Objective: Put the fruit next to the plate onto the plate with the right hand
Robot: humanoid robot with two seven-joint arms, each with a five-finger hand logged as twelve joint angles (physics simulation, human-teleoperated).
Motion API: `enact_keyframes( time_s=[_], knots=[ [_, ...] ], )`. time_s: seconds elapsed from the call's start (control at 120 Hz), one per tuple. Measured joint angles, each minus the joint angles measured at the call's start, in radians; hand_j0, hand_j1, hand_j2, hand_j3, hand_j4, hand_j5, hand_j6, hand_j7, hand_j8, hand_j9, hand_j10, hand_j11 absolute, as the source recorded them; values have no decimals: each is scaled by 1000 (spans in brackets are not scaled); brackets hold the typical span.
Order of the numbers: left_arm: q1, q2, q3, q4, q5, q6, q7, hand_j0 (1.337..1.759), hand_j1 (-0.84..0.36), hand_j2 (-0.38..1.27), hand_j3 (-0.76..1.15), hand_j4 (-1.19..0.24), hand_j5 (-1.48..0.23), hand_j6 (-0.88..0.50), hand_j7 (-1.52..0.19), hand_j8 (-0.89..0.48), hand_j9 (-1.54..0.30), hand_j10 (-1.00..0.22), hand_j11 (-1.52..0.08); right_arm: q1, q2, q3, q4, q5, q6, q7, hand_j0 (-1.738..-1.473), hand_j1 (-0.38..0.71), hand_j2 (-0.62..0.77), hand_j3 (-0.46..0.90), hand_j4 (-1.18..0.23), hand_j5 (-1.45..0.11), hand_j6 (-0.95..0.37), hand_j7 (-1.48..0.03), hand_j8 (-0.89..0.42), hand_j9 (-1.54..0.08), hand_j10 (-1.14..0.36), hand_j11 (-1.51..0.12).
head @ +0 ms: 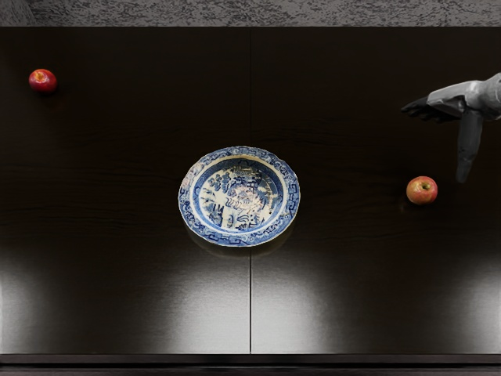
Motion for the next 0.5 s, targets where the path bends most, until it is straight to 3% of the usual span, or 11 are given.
enact_keyframes(
  time_s=[0.167, 0.5],
  knots=[
    [0, 0, 0, 0, 0, 0, 0, 1658, 339, 2, 0, -9, -11, -9, -11, -9, -11, -9, -11, 11, 8, 6, 4, 29, 0, -31, -1658, -349, 0, 0, -5, -1, -7, 0, -6, 0, -4, 0],
    [0, 0, 0, 0, 0, 0, 0, 1658, 339, 2, 0, -9, -11, -9, -11, -9, -11, -9, -11, 57, -19, 90, 42, 134, 0, -38, -1658, -349, 0, 0, -5, -1, -6, 0, -5, 0, -4, 0]
  ],
)
